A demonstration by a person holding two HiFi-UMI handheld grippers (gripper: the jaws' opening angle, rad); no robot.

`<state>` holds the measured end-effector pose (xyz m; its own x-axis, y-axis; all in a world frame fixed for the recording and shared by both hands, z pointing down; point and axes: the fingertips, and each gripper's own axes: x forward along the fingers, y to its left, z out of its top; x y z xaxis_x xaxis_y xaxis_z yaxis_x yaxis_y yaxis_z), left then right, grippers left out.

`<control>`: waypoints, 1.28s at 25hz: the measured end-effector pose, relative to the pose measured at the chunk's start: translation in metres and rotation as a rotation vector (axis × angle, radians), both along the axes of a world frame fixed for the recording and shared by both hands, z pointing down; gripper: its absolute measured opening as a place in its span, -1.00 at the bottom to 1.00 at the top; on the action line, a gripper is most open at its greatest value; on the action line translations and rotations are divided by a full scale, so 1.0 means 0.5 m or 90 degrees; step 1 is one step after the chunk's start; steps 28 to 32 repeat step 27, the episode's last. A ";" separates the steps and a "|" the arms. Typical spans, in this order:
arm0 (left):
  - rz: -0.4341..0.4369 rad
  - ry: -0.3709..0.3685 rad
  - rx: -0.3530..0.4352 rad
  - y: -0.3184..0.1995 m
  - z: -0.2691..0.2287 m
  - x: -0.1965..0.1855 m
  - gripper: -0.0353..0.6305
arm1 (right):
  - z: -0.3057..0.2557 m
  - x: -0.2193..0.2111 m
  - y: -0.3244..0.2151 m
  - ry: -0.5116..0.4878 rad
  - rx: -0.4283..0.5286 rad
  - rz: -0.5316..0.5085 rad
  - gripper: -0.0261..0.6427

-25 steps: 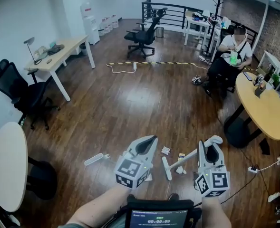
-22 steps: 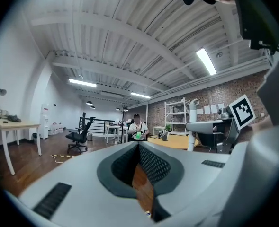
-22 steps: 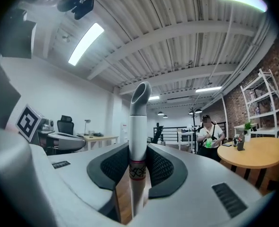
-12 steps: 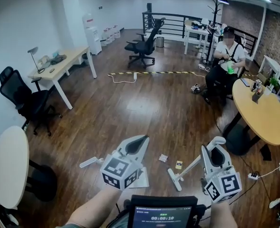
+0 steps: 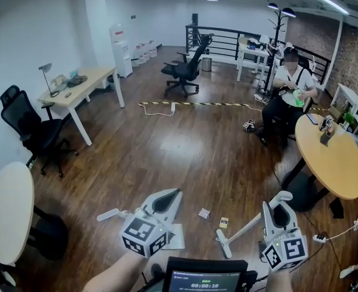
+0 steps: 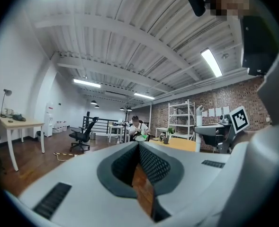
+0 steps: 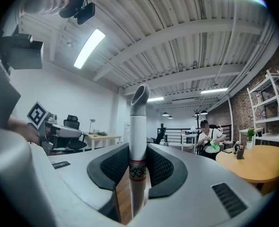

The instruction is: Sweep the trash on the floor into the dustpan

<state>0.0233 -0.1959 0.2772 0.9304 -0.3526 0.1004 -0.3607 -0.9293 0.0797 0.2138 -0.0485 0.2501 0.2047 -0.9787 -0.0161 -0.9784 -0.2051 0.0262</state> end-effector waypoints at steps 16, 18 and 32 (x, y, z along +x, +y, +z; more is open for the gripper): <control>-0.002 0.019 -0.007 -0.017 -0.002 -0.012 -0.88 | -0.031 0.005 -0.008 -0.009 0.029 0.004 -0.55; -0.004 0.021 -0.008 -0.019 -0.008 -0.008 -0.88 | -0.031 0.011 -0.011 -0.011 0.029 0.002 -0.55; -0.004 -0.005 0.016 -0.050 -0.001 -0.011 -0.88 | -0.034 0.010 -0.036 -0.010 0.032 0.005 -0.55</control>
